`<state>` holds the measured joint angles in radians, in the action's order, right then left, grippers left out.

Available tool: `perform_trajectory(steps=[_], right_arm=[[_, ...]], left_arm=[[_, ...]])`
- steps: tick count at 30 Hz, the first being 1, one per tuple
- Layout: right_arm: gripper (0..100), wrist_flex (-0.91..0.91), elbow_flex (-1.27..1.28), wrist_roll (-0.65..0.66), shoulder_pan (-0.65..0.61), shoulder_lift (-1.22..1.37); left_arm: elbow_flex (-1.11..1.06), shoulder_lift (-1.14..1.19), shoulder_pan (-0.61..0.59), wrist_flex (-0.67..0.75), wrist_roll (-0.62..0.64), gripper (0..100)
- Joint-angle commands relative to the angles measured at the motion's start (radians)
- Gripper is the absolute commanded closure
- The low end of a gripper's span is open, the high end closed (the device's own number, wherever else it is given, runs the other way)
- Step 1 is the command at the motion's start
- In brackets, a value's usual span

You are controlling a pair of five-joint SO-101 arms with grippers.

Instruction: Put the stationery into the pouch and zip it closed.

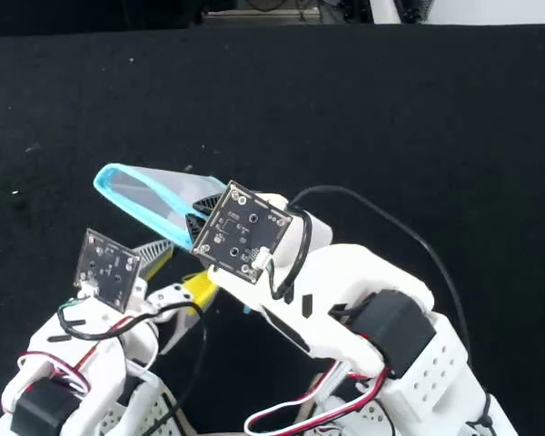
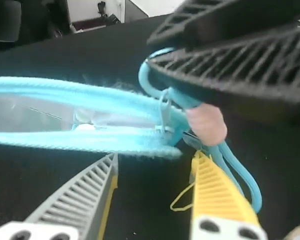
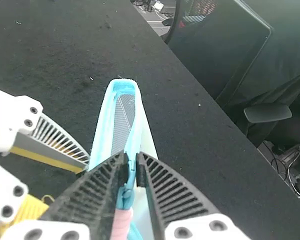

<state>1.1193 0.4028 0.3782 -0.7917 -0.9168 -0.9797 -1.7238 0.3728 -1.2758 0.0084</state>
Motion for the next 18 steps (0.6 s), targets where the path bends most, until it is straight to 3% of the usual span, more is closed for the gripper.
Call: perform_trajectory(steps=[1, 18], right_arm=[[98.8, -0.026, -0.022, 0.008, 0.020, -0.001], [98.8, -0.021, -0.027, 0.008, 0.020, -0.001]], left_arm=[[-0.016, -0.011, -0.070, 0.044, 0.000, 76], [-0.015, -0.011, -0.288, 0.037, -0.014, 77]])
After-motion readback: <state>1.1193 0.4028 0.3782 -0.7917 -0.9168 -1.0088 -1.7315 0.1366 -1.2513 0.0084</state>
